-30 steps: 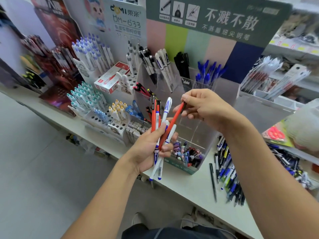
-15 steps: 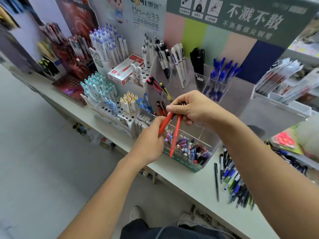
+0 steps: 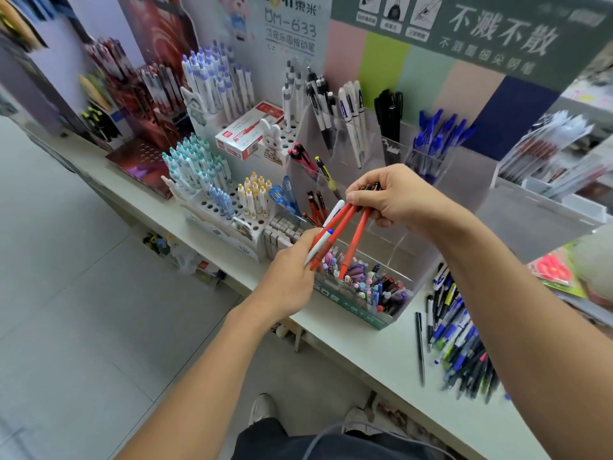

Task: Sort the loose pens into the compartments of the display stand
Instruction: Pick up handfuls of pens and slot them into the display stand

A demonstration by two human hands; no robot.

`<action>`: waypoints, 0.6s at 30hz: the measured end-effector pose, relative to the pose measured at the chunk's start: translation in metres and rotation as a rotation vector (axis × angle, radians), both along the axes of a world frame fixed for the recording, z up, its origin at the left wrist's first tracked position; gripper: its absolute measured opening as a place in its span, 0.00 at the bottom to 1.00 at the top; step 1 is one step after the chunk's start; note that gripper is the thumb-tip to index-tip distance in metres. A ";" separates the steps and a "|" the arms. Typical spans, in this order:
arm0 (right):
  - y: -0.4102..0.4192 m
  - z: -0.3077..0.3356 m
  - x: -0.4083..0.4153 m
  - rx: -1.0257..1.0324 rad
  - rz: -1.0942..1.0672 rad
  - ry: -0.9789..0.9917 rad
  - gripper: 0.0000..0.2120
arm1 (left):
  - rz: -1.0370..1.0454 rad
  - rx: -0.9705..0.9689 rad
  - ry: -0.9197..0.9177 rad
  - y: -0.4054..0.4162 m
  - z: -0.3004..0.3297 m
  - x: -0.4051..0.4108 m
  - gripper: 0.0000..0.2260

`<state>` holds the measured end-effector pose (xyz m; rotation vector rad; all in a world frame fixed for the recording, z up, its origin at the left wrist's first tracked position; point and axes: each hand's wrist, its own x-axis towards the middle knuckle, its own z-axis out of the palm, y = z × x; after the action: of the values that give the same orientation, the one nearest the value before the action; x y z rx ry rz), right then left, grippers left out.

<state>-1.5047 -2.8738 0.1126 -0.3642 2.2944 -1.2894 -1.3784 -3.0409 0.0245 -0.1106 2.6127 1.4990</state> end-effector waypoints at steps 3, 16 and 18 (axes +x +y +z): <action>0.007 0.003 -0.002 0.034 -0.006 0.003 0.08 | -0.010 0.036 0.018 -0.001 -0.004 0.000 0.21; -0.040 -0.016 -0.009 0.312 -0.016 0.778 0.07 | 0.326 1.569 -0.353 -0.032 -0.012 0.017 0.21; -0.054 -0.032 -0.015 0.431 0.030 0.764 0.08 | 0.308 1.589 -0.338 -0.034 -0.009 0.019 0.22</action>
<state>-1.5195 -2.9278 0.0804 -0.8387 3.0805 -0.6492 -1.3594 -3.0751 0.0155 -0.5024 0.6402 2.7615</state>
